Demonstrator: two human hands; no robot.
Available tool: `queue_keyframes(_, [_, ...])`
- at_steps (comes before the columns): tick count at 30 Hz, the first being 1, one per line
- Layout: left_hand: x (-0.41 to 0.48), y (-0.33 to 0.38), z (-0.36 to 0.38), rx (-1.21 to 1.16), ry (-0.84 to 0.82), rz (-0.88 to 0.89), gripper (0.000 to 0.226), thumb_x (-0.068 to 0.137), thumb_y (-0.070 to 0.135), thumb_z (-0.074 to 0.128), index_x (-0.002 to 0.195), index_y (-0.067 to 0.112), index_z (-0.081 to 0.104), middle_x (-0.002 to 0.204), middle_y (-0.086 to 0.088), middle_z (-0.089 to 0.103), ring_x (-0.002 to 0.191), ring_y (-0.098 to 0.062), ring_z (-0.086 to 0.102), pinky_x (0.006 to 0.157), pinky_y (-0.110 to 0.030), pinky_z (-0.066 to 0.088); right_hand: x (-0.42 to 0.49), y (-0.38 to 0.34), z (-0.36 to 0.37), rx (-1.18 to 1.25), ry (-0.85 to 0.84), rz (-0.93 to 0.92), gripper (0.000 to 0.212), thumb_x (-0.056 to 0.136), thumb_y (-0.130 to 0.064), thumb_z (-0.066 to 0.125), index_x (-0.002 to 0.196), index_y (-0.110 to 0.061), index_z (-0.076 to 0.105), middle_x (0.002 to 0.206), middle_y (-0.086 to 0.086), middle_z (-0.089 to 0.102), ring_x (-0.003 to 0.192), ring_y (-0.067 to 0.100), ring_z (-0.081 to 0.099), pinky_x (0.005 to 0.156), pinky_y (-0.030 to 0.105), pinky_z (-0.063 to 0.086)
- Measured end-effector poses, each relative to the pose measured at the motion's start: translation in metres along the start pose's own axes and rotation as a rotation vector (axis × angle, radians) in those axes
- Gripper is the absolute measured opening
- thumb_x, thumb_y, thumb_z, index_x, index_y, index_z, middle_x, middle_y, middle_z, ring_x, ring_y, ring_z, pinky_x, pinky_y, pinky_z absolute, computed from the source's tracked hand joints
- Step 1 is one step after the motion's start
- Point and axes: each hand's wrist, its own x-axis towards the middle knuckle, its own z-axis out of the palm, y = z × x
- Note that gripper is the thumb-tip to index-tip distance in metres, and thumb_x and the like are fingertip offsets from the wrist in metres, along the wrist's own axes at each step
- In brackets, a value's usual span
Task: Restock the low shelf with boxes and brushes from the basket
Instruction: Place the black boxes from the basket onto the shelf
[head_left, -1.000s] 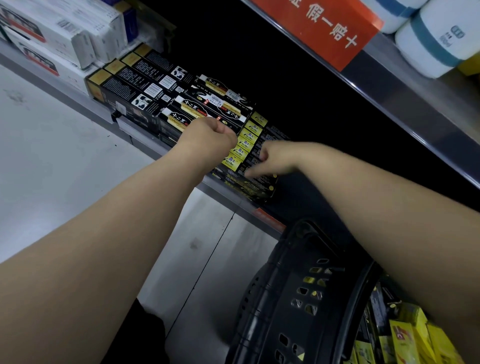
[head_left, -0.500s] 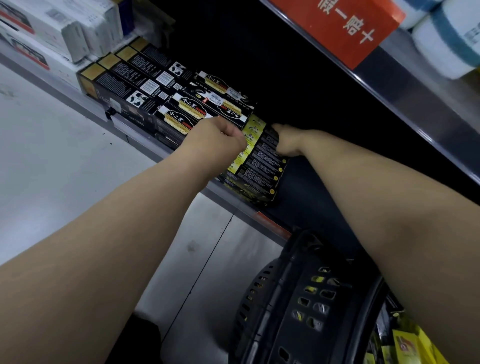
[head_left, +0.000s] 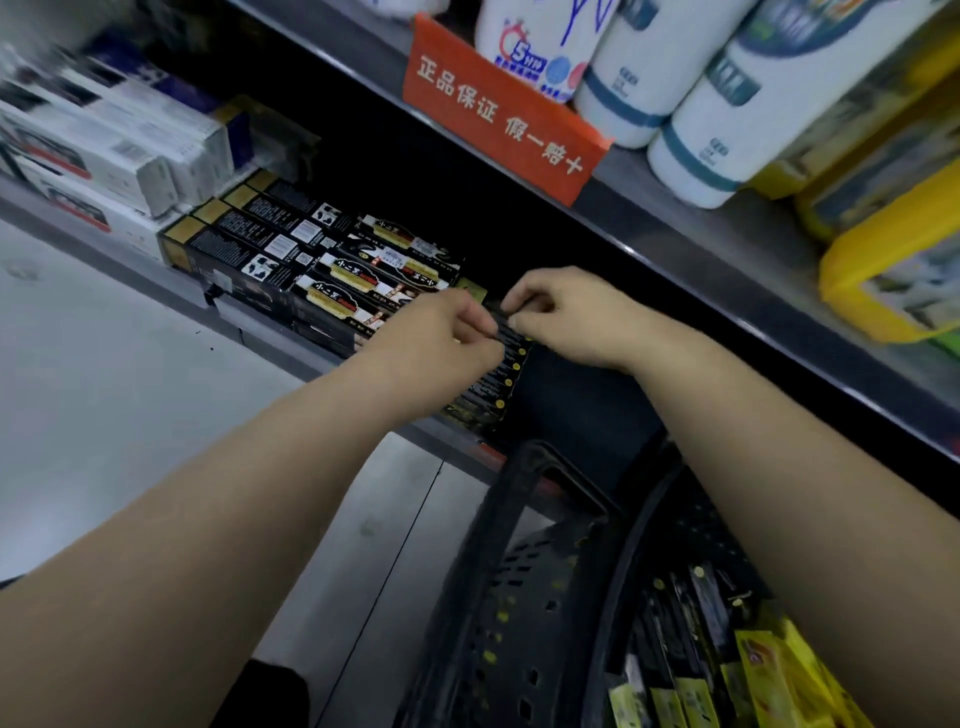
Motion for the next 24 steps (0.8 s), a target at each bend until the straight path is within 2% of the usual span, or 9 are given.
queue_keyframes(2, [-0.013, 0.014, 0.006, 0.057, -0.049, 0.12, 0.015, 0.087, 0.022, 0.061, 0.102, 0.017, 0.061, 0.091, 0.003, 0.063, 0.069, -0.006, 0.054, 0.059, -0.015, 0.044, -0.051, 0.005, -0.009, 0.165, 0.115, -0.024, 0.01, 0.087, -0.014, 0.059, 0.086, -0.023, 0.065, 0.081, -0.007, 0.064, 0.08, 0.013, 0.061, 0.073, 0.024, 0.048])
queue_keyframes(4, [-0.026, 0.027, 0.011, 0.064, -0.091, 0.191, 0.014, 0.087, 0.02, 0.063, 0.1, 0.017, 0.062, 0.094, 0.001, 0.065, 0.074, -0.01, 0.059, 0.06, -0.009, 0.044, -0.097, 0.017, -0.016, 0.355, 0.238, -0.006, 0.022, 0.087, -0.007, 0.056, 0.077, -0.026, 0.063, 0.074, -0.005, 0.068, 0.07, 0.009, 0.064, 0.065, 0.018, 0.05])
queue_keyframes(6, [-0.039, 0.037, 0.018, 0.054, -0.124, 0.249, 0.013, 0.086, 0.017, 0.063, 0.099, 0.017, 0.063, 0.093, 0.001, 0.065, 0.079, -0.012, 0.06, 0.061, -0.007, 0.044, -0.14, 0.035, -0.018, 0.497, 0.339, 0.054, 0.025, 0.088, -0.002, 0.053, 0.075, -0.022, 0.063, 0.066, -0.004, 0.068, 0.058, 0.004, 0.061, 0.054, 0.01, 0.044])
queue_keyframes(9, [-0.061, 0.047, 0.038, 0.137, -0.203, 0.359, 0.013, 0.087, 0.017, 0.061, 0.098, 0.024, 0.061, 0.091, 0.009, 0.064, 0.08, -0.001, 0.059, 0.067, -0.007, 0.045, -0.188, 0.071, 0.003, 0.547, 0.349, 0.192, 0.022, 0.091, -0.004, 0.053, 0.078, -0.018, 0.063, 0.067, -0.002, 0.068, 0.057, 0.004, 0.06, 0.055, 0.011, 0.043])
queue_keyframes(13, [-0.094, 0.048, 0.072, 0.357, -0.401, 0.491, 0.016, 0.088, 0.026, 0.058, 0.1, 0.037, 0.056, 0.093, 0.02, 0.061, 0.09, 0.009, 0.054, 0.078, -0.011, 0.045, -0.222, 0.126, 0.057, 0.147, 0.191, 0.403, 0.014, 0.088, -0.012, 0.057, 0.096, -0.021, 0.063, 0.094, 0.0, 0.067, 0.086, 0.02, 0.063, 0.072, 0.023, 0.047])
queue_keyframes(15, [-0.106, 0.048, 0.086, 0.468, -0.502, 0.535, 0.016, 0.09, 0.033, 0.055, 0.105, 0.038, 0.055, 0.096, 0.024, 0.058, 0.095, 0.009, 0.052, 0.08, -0.013, 0.044, -0.233, 0.147, 0.083, -0.079, 0.045, 0.474, 0.042, 0.088, -0.018, 0.058, 0.129, -0.015, 0.051, 0.127, 0.006, 0.053, 0.116, 0.024, 0.053, 0.092, 0.028, 0.043])
queue_keyframes(17, [-0.113, 0.049, 0.095, 0.52, -0.548, 0.544, 0.017, 0.091, 0.035, 0.053, 0.108, 0.037, 0.055, 0.098, 0.024, 0.057, 0.096, 0.007, 0.051, 0.083, -0.017, 0.045, -0.239, 0.156, 0.106, -0.14, -0.024, 0.498, 0.067, 0.089, -0.025, 0.058, 0.147, -0.012, 0.026, 0.144, 0.01, 0.034, 0.13, 0.028, 0.039, 0.105, 0.031, 0.035])
queue_keyframes(20, [-0.12, 0.049, 0.105, 0.566, -0.539, 0.519, 0.018, 0.092, 0.034, 0.053, 0.109, 0.035, 0.054, 0.1, 0.022, 0.057, 0.095, 0.005, 0.051, 0.084, -0.02, 0.045, -0.242, 0.153, 0.135, -0.277, -0.037, 0.507, 0.079, 0.091, -0.03, 0.055, 0.15, -0.011, 0.007, 0.15, 0.012, 0.017, 0.135, 0.033, 0.029, 0.107, 0.038, 0.032])
queue_keyframes(24, [-0.129, 0.043, 0.112, 0.626, -0.523, 0.485, 0.02, 0.091, 0.034, 0.053, 0.111, 0.035, 0.054, 0.1, 0.022, 0.056, 0.093, 0.006, 0.05, 0.072, -0.008, 0.039, -0.245, 0.145, 0.157, -0.319, 0.027, 0.502, 0.079, 0.091, -0.013, 0.052, 0.151, -0.019, 0.001, 0.148, 0.015, 0.018, 0.136, 0.034, 0.024, 0.107, 0.037, 0.032])
